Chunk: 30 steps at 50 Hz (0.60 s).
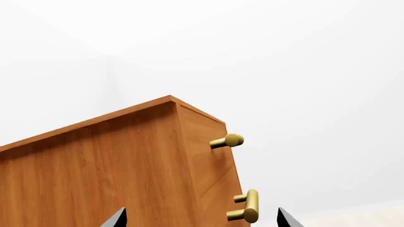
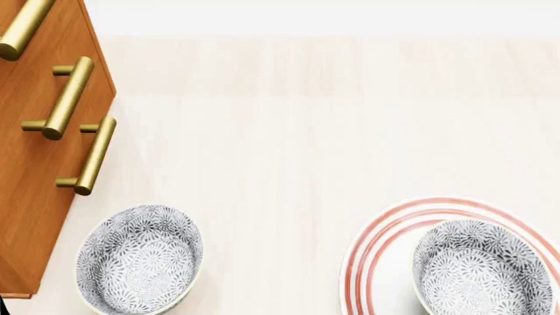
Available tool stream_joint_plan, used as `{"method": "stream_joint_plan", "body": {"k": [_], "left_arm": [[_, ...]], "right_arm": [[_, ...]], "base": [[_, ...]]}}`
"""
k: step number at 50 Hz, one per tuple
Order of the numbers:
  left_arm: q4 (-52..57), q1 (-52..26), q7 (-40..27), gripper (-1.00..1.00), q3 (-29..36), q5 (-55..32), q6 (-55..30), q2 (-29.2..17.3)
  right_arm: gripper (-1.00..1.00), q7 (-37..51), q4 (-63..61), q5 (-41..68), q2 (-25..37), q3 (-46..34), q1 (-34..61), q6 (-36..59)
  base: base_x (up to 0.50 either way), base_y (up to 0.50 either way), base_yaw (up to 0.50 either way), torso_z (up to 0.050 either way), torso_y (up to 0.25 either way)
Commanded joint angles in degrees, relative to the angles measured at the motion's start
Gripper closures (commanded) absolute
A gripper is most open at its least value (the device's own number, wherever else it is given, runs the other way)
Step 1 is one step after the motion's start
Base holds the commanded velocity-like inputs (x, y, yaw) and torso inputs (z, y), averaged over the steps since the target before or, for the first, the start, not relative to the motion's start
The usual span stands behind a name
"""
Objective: Pick up the bowl and put it in the front on the plate.
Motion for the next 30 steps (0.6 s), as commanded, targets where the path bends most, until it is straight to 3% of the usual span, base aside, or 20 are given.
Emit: {"method": "stream_joint_plan", "body": {"k": [1,11,20,30], "left_arm": [[-5.1,3.6,-3.5,-1.00,-4.9,1.5,5.1,-1.6],[-6.6,0.4,-6.8,-1.00,-9.3,-1.1,4.9,-1.0],[-1.3,-2.7,-8.9,-1.00,-14.8,-1.3,1.9,-2.3],[1.2,-7.4,-10.2,-1.00,-17.5,1.4,-0.1,-2.7]], "right_arm": [[-1.00,-2.5,6.4,-10.8,-6.2,-5.3,2.8,-5.3],[-1.00,-2.5,10.9,-17.1,-9.3,-8.5,8.4,-10.0],[-1.00,2.4,7.3,-29.5,-9.3,-3.1,12.7,-17.6],[-1.00,6.0,5.3,-32.5,-8.5,2.5,17.0,-21.0]], "base": [[0.00,0.00,0.00,0.000,0.000],[0.00,0.00,0.00,0.000,0.000],[0.00,0.00,0.00,0.000,0.000],[0.00,0.00,0.00,0.000,0.000]]}}
